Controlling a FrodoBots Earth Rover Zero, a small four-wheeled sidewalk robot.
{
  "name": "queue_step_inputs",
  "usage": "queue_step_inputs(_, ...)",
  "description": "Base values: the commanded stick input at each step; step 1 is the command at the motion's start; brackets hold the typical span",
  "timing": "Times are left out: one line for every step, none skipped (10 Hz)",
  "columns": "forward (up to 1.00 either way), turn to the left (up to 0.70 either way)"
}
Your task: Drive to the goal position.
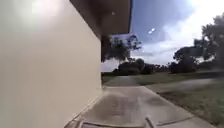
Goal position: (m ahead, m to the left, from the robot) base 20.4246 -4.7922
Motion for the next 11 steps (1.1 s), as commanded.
queue_step_inputs(0.70,0.00)
queue_step_inputs(0.70,0.00)
queue_step_inputs(0.70,0.00)
queue_step_inputs(0.70,0.00)
queue_step_inputs(0.70,0.00)
queue_step_inputs(0.70,0.00)
queue_step_inputs(0.70,0.00)
queue_step_inputs(0.70,0.00)
queue_step_inputs(0.70,0.00)
queue_step_inputs(0.70,0.00)
queue_step_inputs(0.70,0.00)
